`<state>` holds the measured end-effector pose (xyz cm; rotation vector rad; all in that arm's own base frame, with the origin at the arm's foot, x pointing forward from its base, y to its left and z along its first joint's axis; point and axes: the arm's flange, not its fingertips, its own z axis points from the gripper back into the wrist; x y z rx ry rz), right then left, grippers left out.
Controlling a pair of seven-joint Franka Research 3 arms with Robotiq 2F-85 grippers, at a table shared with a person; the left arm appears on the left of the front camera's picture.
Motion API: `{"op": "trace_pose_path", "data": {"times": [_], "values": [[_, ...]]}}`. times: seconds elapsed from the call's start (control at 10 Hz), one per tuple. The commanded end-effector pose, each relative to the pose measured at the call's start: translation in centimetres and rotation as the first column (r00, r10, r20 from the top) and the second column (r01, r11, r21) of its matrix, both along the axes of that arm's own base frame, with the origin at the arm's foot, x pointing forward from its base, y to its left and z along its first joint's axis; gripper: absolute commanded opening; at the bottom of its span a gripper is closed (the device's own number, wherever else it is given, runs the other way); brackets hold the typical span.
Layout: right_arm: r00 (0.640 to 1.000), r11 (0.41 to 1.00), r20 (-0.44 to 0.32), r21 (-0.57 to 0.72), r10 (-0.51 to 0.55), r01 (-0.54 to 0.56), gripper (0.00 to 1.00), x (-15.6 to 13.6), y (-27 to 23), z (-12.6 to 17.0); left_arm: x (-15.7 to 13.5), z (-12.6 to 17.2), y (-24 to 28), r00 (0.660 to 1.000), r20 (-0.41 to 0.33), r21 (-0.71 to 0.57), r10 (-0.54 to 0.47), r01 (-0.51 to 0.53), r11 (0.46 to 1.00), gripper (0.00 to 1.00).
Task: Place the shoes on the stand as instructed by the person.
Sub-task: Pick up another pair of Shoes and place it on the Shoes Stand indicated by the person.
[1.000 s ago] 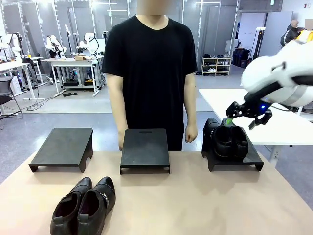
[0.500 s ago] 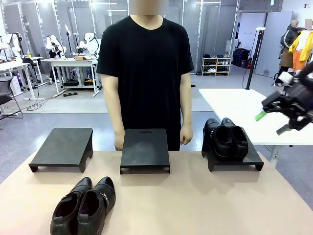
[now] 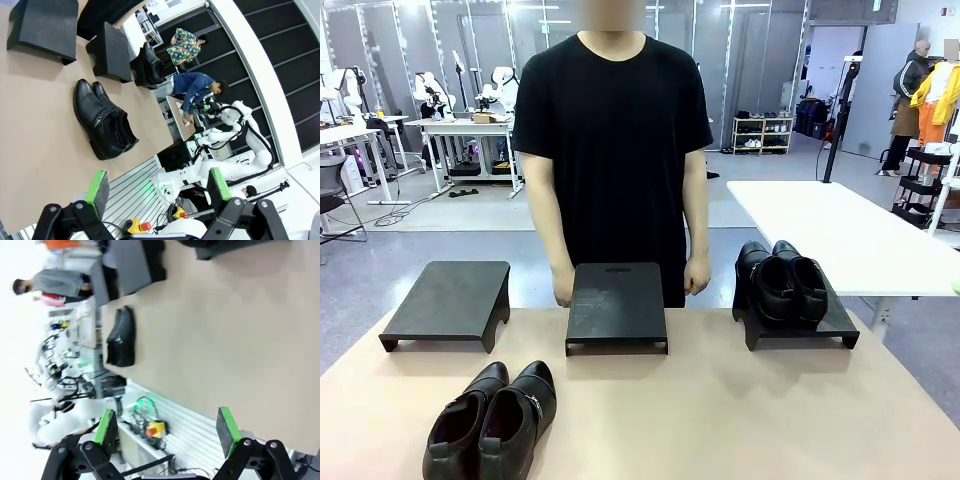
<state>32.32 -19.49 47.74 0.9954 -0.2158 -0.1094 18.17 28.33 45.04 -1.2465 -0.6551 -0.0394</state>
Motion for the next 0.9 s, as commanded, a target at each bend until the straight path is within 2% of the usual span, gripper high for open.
{"op": "trace_pose_path", "data": {"times": [0.0,0.1,0.5,0.6,0.8], "values": [[0.998,0.983,0.053,0.176,0.039,-0.048,1.0,-1.2,-3.5,-2.9,-0.1,0.1,0.1,1.0,0.012,-0.004,-0.003,0.003,1.0,1.0],[0.997,0.974,0.071,0.224,0.029,-0.045,1.0,-2.1,-4.8,-4.2,-0.1,0.1,0.1,1.0,0.012,-0.004,-0.003,0.003,1.0,1.0],[0.995,0.925,0.063,0.37,0.072,-0.09,1.0,-3.9,-7.4,-8.8,-0.1,0.1,0.1,1.0,0.012,-0.004,-0.003,0.003,1.0,1.0],[0.996,0.914,0.07,0.396,0.061,-0.084,1.0,-4.1,-7.7,-9.5,-0.1,0.1,0.1,1.0,0.012,-0.004,-0.003,0.003,1.0,1.0],[0.998,0.904,0.037,0.424,0.051,-0.062,1.0,-3.1,-8.0,-10.1,-0.1,0.1,0.1,1.0,0.012,-0.004,-0.003,0.003,1.0,1.0]]}}
